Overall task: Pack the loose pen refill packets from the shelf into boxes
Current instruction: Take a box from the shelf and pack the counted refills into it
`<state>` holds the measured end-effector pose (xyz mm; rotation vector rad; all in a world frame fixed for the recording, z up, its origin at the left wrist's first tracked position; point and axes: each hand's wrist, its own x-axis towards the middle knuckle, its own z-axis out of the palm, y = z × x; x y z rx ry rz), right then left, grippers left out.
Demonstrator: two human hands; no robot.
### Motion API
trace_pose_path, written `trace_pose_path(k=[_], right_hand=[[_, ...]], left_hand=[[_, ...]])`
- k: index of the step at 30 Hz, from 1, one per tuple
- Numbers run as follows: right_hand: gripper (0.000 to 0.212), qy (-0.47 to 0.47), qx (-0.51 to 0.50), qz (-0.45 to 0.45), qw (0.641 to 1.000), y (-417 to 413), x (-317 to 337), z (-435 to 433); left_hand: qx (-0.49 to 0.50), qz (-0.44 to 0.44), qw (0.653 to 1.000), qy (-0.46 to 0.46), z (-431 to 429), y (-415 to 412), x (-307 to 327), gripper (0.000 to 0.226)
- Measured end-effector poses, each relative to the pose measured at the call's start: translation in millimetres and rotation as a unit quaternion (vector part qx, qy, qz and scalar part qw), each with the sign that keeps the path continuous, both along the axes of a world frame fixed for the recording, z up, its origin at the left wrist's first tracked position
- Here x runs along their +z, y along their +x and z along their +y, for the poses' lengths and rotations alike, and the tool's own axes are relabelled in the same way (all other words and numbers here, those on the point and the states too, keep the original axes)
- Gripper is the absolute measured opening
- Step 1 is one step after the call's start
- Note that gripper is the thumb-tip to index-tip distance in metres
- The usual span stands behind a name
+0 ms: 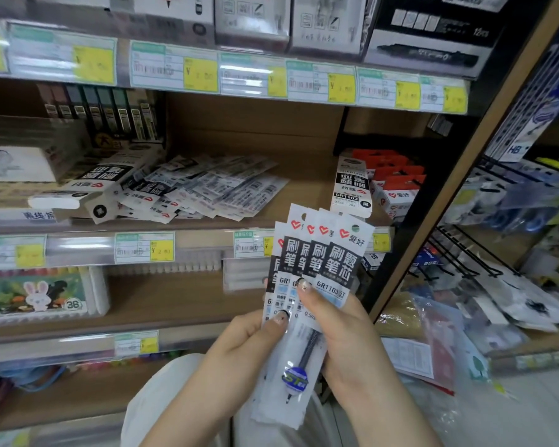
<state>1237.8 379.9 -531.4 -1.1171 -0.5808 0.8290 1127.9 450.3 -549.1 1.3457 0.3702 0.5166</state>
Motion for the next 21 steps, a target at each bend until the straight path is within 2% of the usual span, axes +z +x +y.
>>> trace_pose_path(k=[5, 10, 13, 17, 21], right_hand=[[0.029, -0.017, 0.015, -0.009, 1.0, 2, -6, 0], [0.031, -0.028, 0.037, -0.059, 0.997, 12, -6, 0], [0.028, -0.055, 0.029, -0.079, 0.995, 23, -13, 2], [0.037, -0.08, -0.005, -0.046, 0.996, 27, -38, 4], [0.026, -0.095, -0.012, -0.095, 0.991, 20, -52, 6]], left_hand=[[-0.04, -0.006, 0.998, 0.053, -2, 4, 3, 0.015], [-0.083, 0.045, 0.989, 0.117, 9, 16, -10, 0.011], [-0.057, 0.104, 0.98, 0.158, 18, 27, -30, 0.011], [-0.019, 0.159, 0.973, 0.167, 17, 36, -64, 0.013], [0.036, 0.166, 0.973, 0.16, 5, 41, -84, 0.024]])
